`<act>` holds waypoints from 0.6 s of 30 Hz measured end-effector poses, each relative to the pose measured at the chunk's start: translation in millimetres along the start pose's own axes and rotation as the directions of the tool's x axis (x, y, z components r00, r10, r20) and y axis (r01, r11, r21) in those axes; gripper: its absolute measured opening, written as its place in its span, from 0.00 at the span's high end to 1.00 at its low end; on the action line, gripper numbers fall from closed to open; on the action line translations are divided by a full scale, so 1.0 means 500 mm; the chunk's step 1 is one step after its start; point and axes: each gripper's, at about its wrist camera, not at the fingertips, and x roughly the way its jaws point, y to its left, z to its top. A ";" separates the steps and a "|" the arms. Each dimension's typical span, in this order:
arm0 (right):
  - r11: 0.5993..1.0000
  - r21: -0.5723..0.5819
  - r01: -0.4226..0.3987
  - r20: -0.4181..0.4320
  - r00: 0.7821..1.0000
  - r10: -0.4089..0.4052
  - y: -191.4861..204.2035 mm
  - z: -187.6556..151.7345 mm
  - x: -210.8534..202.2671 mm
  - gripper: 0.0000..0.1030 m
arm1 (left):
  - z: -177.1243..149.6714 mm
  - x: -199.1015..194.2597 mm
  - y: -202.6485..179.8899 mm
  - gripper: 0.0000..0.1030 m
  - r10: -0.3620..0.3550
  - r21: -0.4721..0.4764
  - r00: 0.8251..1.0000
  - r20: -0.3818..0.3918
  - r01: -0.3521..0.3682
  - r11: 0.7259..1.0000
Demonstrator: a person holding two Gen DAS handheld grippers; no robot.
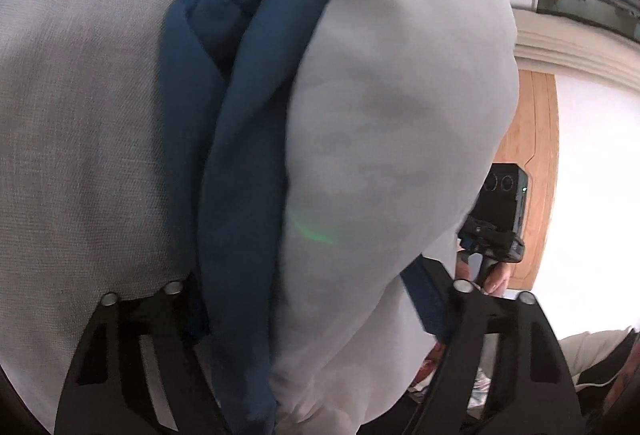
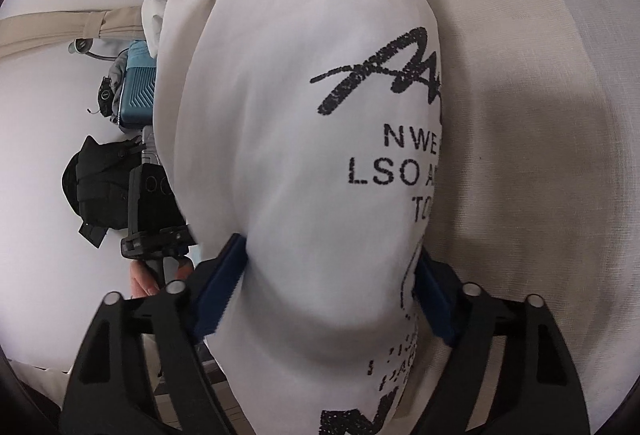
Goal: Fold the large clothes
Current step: 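Grasp the rolled jacket bundle with both grippers from opposite sides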
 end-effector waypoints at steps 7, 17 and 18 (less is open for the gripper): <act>1.000 0.013 0.001 -0.012 1.000 -0.001 -0.009 -0.002 0.005 0.40 | -0.004 0.000 0.013 0.48 -0.004 -0.016 1.000 -0.016 0.004 1.000; 0.999 -0.036 0.023 0.019 1.000 -0.022 0.016 -0.011 -0.005 0.66 | -0.027 -0.039 -0.023 0.76 0.028 0.031 0.999 0.042 -0.029 0.999; 0.999 -0.038 0.020 0.023 1.000 -0.019 0.022 -0.013 -0.009 0.67 | -0.031 -0.044 -0.029 0.77 0.032 0.039 0.998 0.049 -0.034 0.999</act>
